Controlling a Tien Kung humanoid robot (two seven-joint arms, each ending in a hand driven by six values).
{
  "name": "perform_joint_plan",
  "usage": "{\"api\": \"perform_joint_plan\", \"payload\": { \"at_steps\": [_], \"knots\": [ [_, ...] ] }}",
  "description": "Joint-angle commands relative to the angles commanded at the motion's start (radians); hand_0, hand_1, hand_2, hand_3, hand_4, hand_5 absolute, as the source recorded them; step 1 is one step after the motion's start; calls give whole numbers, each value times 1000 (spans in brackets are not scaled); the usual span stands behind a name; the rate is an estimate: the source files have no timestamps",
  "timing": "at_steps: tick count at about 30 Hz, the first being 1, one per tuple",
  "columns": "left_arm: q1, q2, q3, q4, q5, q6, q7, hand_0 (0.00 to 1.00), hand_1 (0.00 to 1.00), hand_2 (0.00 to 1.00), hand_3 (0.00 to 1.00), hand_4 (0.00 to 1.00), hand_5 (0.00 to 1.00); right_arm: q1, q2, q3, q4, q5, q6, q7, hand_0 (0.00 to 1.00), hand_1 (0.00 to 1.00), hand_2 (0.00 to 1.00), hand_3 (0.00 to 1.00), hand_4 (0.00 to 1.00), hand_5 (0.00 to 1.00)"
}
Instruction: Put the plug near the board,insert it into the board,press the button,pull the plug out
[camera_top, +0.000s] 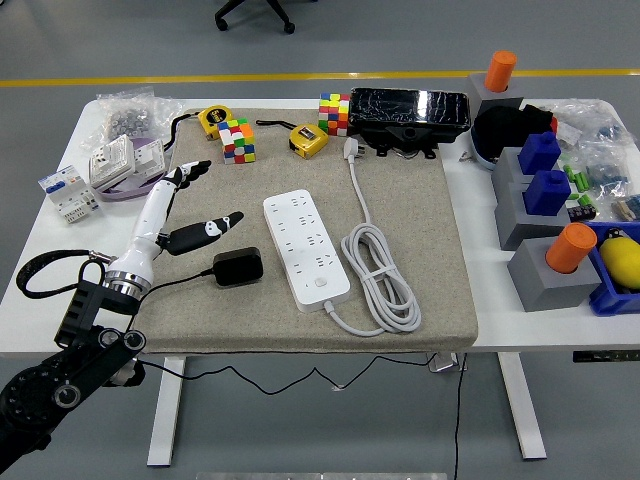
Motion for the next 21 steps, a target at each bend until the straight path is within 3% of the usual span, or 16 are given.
{"api": "perform_joint_plan", "payload": {
  "at_steps": [21],
  "knots": [
    [23,2,-79,-24,-47,-23,-4,797,819,806,791,909,387,-1,3,16,-9,-5,0,-2,525,623,604,546,881,404]
  ]
}}
